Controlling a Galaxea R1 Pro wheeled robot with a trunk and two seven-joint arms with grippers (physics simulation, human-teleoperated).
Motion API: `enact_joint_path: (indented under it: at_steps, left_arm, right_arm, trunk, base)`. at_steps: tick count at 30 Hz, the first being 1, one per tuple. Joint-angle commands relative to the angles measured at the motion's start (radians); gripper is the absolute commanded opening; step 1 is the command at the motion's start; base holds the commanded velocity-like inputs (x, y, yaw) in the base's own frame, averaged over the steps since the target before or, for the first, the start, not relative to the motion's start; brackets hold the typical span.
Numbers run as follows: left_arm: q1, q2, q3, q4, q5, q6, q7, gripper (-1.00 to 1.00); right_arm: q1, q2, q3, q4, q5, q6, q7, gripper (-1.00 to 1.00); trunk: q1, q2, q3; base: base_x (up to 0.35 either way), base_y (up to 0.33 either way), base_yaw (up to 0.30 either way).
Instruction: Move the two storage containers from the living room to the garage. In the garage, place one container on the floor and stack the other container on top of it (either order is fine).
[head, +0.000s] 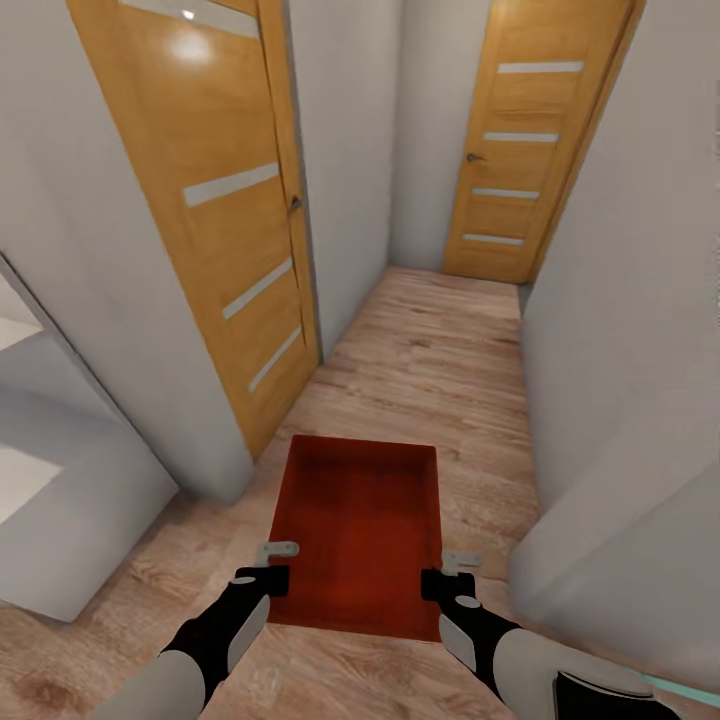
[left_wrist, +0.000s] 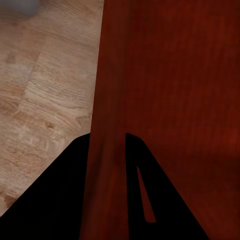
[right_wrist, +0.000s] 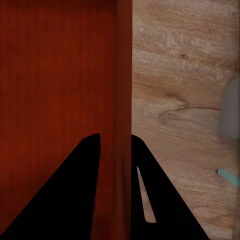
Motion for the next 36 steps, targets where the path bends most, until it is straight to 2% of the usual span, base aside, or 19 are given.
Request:
enact_joint_path:
  at_steps: [1,25,36]
  left_arm:
    - [-0.001,0.038,0.015,-0.038,-0.002,-0.014,0.014,-1.0]
    - [-0.001,0.038,0.015,-0.038,-0.002,-0.014,0.014,-1.0]
    - [-0.001,0.038,0.015,-0.038,-0.002,-0.014,0.014,-1.0]
  right_arm:
    - [0.0,-0.001,0.022,0.019,-0.013,0.0,-0.002,-1.0]
    - [0.0,-0.001,0.022,0.019,-0.013,0.0,-0.003,-1.0]
    - [0.0,-0.001,0.022,0.019,-0.013,0.0,-0.003,-1.0]
  trunk:
    - [0.001,-0.001,-0.001]
    - [0.001,-0.001,-0.001]
    - [0.001,-0.001,-0.001]
  base:
    - [0.32,0.0,-0.199]
    - [0.32,0.0,-0.167]
    - [0.32,0.0,-0.029]
